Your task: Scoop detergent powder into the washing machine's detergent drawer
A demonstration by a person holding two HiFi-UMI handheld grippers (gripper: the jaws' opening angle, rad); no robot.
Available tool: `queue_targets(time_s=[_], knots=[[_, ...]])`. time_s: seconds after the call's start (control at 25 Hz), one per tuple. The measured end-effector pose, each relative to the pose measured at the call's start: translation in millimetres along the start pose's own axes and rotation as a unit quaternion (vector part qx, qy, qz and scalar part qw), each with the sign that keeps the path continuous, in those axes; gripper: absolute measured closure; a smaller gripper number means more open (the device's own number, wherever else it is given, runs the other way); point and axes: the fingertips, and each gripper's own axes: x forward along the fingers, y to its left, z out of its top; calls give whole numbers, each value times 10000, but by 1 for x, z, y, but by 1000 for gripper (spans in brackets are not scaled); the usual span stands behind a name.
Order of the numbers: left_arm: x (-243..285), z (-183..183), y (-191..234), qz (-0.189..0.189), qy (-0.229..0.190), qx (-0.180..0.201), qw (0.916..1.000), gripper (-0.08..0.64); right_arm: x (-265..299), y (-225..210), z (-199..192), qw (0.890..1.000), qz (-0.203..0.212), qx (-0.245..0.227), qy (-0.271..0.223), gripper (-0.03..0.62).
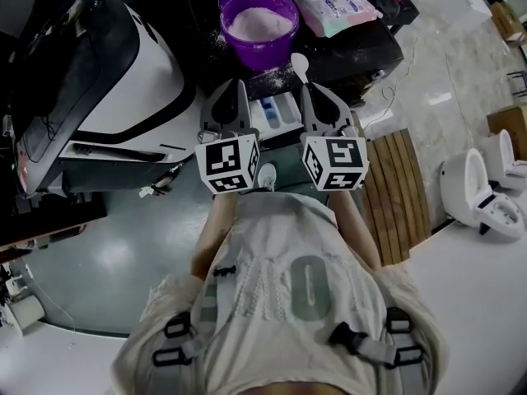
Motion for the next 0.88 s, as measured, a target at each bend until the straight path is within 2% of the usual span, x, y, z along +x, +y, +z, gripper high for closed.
queue_targets(time_s=[0.88], knots=[[-9, -2, 8, 47, -21, -57, 10000, 540, -2, 6, -3, 10000, -7, -11, 84, 581]])
